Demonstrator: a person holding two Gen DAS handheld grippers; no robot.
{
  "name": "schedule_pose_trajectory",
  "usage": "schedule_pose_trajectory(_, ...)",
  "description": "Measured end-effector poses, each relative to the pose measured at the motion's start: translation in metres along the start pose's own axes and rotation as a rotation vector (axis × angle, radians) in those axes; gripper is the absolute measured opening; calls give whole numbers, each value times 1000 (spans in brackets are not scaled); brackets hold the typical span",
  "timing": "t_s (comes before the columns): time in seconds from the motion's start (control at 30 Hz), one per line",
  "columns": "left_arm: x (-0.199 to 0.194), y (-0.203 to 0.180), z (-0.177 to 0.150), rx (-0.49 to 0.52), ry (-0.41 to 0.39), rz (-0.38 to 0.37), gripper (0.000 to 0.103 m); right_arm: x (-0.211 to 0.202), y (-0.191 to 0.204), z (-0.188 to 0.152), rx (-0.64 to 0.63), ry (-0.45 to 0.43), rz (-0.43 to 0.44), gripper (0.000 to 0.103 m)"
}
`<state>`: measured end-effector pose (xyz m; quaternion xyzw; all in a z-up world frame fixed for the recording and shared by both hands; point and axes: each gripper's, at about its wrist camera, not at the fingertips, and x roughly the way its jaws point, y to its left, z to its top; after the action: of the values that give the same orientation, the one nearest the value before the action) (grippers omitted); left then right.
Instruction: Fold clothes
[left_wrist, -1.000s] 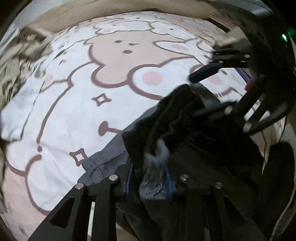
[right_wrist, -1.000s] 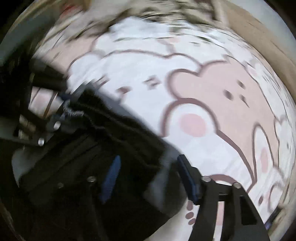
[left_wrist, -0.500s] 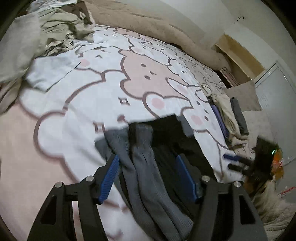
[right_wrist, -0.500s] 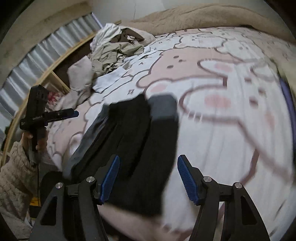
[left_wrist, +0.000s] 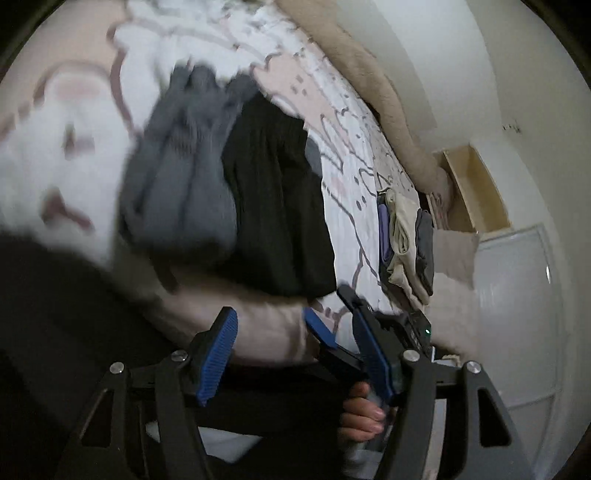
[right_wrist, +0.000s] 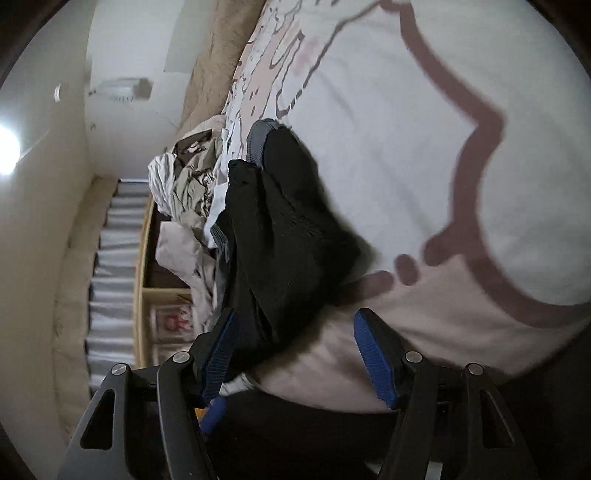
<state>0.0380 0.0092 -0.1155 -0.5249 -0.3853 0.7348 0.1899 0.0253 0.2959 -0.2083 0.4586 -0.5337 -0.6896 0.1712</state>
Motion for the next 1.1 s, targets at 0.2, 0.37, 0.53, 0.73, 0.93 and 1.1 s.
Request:
schedule_pose_trajectory(0.2, 35, 5, 4, -68, -40, 99, 64, 19, 13, 6, -36, -18, -1, 54)
schedule_pose_trajectory(0.37, 42, 7, 11, -125, -117, 145, 64, 30, 4, 15, -3, -20, 2, 19)
schedule_pose_trajectory(0.53, 39, 8, 17, -162, -243, 164, 64, 22, -5, 17, 25, -42, 33, 9)
schedule_pose_trajectory(0.73, 28, 27, 29, -191, -337, 120, 37, 19, -3, 22, -1, -59, 22, 8)
schedule_pose_trajectory(0.93, 18, 31, 34, -182, -334, 67, 31, 13, -7, 30, -10, -70, 2, 7)
schedule_pose_trajectory(1.1, 1, 21, 39, -102, -364, 119, 31, 4, -7, 37, -27, -86, -6, 6)
